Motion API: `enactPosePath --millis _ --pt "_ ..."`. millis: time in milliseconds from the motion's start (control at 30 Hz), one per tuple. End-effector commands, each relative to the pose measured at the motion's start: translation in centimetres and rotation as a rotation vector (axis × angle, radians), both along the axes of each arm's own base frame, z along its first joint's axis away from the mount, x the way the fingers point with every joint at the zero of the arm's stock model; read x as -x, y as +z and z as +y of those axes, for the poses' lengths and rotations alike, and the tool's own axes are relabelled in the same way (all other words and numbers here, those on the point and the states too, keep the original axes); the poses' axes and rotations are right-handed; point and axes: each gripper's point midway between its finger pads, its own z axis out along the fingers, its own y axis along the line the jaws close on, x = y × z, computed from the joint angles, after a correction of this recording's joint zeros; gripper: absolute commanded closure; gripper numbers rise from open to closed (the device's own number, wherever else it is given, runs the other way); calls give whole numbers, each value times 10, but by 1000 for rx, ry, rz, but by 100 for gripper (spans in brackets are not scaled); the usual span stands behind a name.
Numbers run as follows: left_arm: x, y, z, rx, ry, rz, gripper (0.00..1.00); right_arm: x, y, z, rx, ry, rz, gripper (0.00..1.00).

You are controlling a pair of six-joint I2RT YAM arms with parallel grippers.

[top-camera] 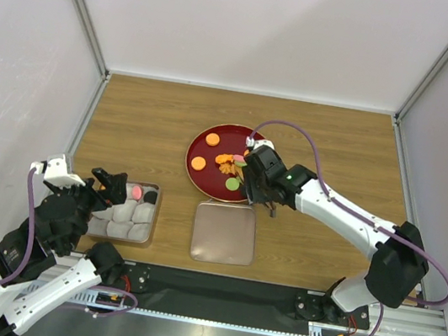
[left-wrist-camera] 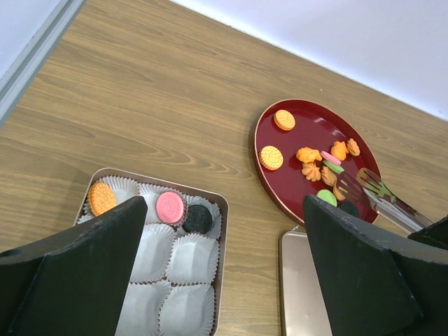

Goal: Pack the cookies

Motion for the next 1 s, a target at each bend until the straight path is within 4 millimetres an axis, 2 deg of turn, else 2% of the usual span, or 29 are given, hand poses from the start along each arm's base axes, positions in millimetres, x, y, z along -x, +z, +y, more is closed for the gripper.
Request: enactPosePath --millis 0,567,967 --pt "-4 1 -4 -7 -4 -2 0 -8 -1 6 -32 10 -12 47" --pt "-5 0 -4 -8 -3 1 0 -8 -20 4 -38 13 32 48" --pt "-5 0 -5 -12 -5 4 0 -15 -16 -6 -66 -17 30 51"
